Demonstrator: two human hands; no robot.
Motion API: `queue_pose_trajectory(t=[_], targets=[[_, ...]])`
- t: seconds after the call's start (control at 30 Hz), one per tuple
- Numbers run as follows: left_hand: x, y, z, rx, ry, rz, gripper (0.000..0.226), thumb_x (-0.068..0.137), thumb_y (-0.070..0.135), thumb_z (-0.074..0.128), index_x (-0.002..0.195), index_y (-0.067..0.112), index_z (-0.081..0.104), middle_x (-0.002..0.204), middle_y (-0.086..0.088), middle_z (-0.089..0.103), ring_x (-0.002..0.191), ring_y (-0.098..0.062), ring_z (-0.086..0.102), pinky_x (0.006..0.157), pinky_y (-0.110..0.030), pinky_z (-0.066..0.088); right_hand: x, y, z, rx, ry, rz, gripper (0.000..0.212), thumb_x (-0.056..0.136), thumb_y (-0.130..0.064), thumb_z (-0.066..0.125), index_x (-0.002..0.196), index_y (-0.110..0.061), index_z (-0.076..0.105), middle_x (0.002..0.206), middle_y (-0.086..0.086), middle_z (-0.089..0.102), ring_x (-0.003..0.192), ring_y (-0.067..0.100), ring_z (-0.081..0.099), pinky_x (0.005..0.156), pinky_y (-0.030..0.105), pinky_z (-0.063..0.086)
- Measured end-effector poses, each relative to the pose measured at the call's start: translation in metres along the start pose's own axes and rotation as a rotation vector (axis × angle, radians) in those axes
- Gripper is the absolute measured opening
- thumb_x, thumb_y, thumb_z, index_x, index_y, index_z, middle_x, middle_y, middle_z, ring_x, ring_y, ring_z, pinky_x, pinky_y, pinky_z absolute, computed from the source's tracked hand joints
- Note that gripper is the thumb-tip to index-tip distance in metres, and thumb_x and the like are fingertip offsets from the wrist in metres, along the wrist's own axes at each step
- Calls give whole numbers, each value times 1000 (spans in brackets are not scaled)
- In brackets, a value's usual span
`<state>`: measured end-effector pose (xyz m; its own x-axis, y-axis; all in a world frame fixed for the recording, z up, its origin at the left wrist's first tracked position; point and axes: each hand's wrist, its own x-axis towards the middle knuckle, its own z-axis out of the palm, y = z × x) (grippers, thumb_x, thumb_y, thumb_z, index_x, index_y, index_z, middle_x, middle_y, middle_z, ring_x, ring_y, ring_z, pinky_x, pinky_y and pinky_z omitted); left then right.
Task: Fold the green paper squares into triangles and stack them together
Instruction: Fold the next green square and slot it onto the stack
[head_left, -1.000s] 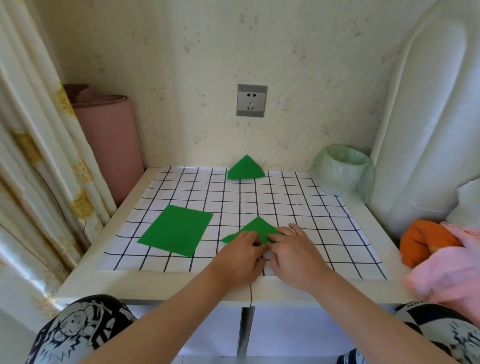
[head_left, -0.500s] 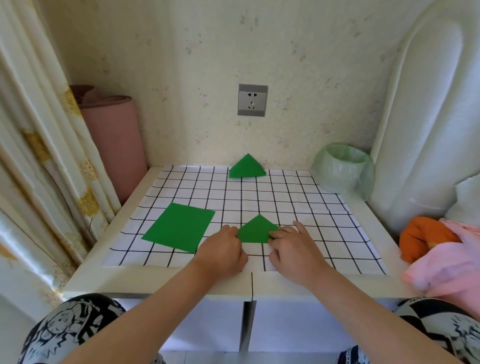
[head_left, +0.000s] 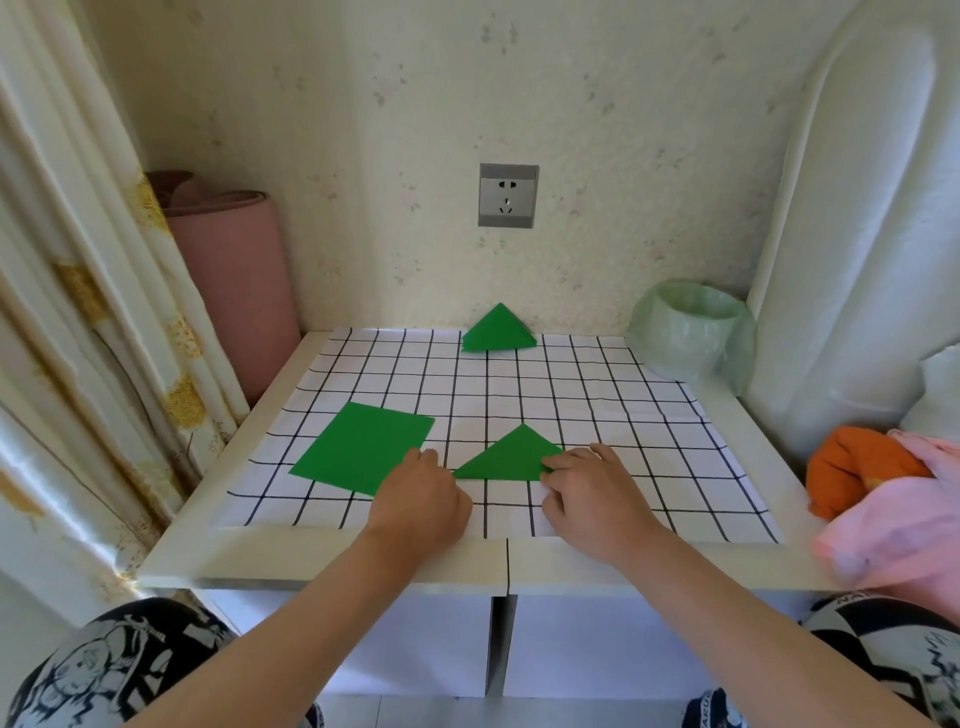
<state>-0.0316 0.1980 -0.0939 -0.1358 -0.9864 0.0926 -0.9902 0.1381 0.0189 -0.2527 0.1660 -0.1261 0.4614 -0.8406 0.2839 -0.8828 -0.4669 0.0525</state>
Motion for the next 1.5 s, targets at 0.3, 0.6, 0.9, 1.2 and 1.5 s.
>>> queue_pose_trajectory(t=[0.3,0.6,0.9,1.2,1.5], targets=[[11,26,19,-323,83,384,45,97,31,43,133,8,55,136,-4,52,127,-18,48,98,-30,48,5,-4,2,-11,11,-5,53,83,-34,23,75,-20,74,88,-4,69,90,22,59,99,38,38],[22,30,29,-127,117,428,46,92,54,31,114,25,59,108,3,54,98,-18,51,67,-33,48,-4,-5,1,31,43,-53,43,84,-31,30,87,-20,72,94,-7,66,94,20,60,103,41,39],[25,38,19,2,23,411,51,93,60,22,139,45,38,119,-4,46,108,-24,45,72,-35,51,-15,7,-10,-21,-38,110,52,83,-34,25,91,-28,75,105,-10,70,102,19,61,105,44,37],[32,51,11,68,-51,379,53,95,65,25,144,45,31,129,-8,41,117,-27,39,78,-36,45,-29,30,-29,-41,-135,358,32,90,-31,40,87,-27,71,88,-9,65,84,18,50,93,37,36],[51,38,8,-136,-89,362,52,95,48,48,144,33,37,127,2,43,118,-18,40,91,-32,44,-22,34,-33,-160,-108,312,32,88,-35,41,93,-25,71,93,-6,63,88,20,56,87,38,38]])
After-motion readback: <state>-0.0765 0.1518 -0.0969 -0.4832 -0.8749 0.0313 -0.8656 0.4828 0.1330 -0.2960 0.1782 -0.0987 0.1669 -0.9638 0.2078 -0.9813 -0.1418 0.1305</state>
